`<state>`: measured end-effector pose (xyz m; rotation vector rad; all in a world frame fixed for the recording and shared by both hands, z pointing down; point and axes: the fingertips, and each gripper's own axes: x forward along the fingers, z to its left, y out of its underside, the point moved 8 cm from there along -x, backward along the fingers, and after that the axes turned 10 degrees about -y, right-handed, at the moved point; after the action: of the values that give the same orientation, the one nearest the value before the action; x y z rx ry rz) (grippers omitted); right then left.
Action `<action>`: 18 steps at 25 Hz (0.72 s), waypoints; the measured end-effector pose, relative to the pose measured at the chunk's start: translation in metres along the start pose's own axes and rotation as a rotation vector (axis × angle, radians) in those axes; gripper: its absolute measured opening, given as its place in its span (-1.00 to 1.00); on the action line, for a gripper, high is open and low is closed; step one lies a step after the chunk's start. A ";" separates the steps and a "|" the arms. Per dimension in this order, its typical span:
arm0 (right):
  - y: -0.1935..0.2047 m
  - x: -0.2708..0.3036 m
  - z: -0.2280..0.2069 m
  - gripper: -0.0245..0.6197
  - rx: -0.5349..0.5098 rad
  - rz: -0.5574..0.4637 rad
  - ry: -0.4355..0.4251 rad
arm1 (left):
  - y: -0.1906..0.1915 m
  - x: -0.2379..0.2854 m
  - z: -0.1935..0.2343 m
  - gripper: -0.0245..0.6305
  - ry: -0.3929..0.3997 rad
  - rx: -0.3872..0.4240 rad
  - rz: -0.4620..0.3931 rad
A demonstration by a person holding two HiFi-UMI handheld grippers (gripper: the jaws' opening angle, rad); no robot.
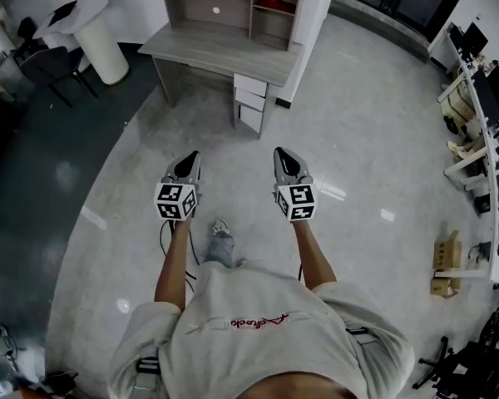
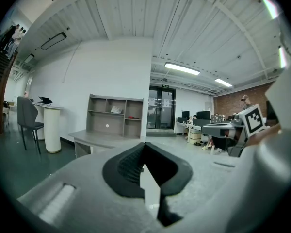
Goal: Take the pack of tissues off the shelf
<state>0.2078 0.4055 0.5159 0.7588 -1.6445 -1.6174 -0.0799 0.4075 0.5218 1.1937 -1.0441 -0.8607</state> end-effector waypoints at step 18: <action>-0.003 0.173 -0.065 -0.90 -0.015 0.038 -0.008 | -0.012 0.158 0.098 -0.93 0.001 -0.052 0.008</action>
<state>0.1592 0.2278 0.5252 0.7104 -1.6410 -1.6056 -0.1246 0.2276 0.5420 1.1451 -1.0188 -0.8755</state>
